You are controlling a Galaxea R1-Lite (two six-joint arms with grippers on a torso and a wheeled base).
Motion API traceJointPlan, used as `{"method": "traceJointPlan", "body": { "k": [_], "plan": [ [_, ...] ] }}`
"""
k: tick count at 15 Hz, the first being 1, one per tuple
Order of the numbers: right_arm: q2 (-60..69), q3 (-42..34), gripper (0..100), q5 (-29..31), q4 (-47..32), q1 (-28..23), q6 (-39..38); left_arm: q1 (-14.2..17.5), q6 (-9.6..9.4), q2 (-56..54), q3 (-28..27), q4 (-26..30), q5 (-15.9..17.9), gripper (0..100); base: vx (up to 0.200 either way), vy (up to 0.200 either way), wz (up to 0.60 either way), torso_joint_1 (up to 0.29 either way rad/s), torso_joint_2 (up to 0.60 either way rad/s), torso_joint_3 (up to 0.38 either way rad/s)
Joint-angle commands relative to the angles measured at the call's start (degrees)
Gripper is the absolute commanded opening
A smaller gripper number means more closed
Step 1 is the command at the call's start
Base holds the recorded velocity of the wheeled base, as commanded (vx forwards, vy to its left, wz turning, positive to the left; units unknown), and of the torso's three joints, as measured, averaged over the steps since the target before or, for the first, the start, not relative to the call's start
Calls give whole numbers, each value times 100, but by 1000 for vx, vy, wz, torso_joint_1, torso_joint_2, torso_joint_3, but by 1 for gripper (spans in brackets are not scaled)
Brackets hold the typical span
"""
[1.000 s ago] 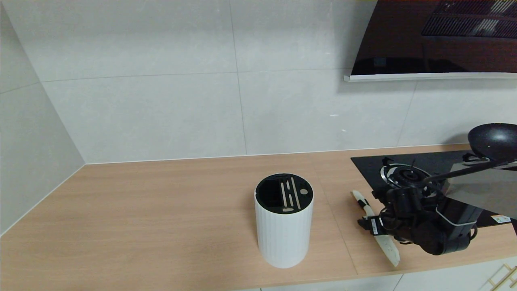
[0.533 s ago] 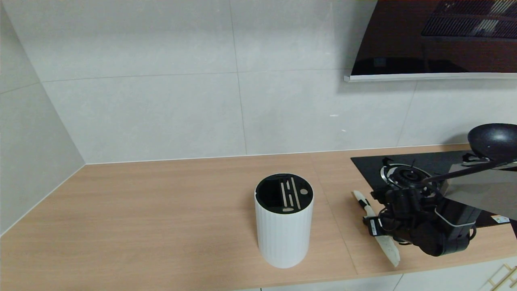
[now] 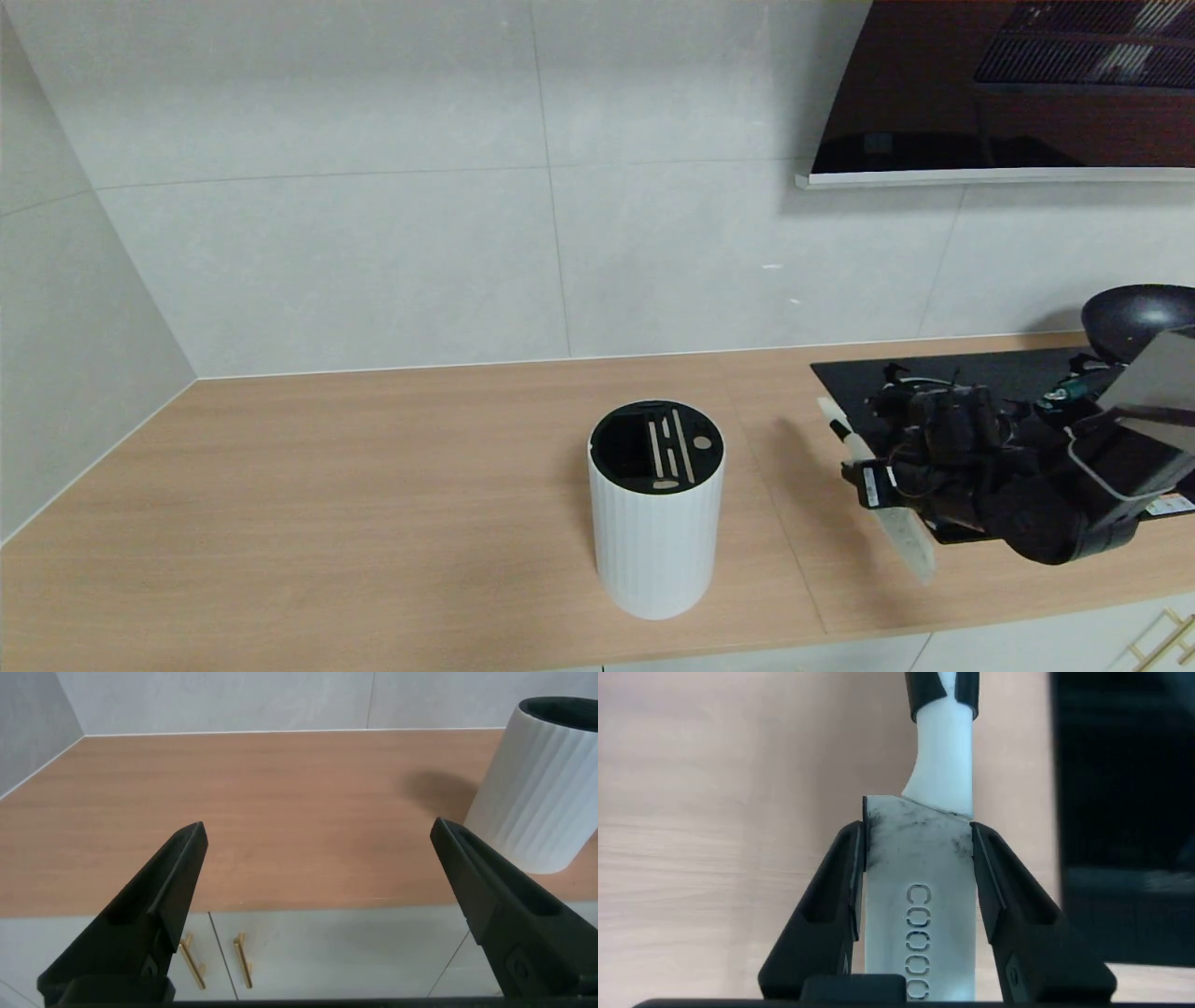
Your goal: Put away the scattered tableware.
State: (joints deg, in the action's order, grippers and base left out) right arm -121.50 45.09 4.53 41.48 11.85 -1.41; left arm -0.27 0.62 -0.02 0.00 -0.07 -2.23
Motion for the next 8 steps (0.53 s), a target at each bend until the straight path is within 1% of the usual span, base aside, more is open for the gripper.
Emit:
{"method": "traceJointPlan", "body": {
  "k": [1,6,7,8],
  "plan": [
    [1366,413,0,-40,-765,344,-17,0,-1,2,0,-1,-5,100,0,0,0,0,0,0],
    [2069,210,0,-49,-773,722,-113,-8,-62,73,-9,-10,21,100,0,0,0,0,0,0],
    [2184,210,0,-49,-773,784,-113,-8,-62,73,-202,16,109,100,0,0,0,0,0,0],
    [2342,219,0,-49,-773,819,-113,-8,8,187,-756,183,232,100,0,0,0,0,0,0]
  ]
}}
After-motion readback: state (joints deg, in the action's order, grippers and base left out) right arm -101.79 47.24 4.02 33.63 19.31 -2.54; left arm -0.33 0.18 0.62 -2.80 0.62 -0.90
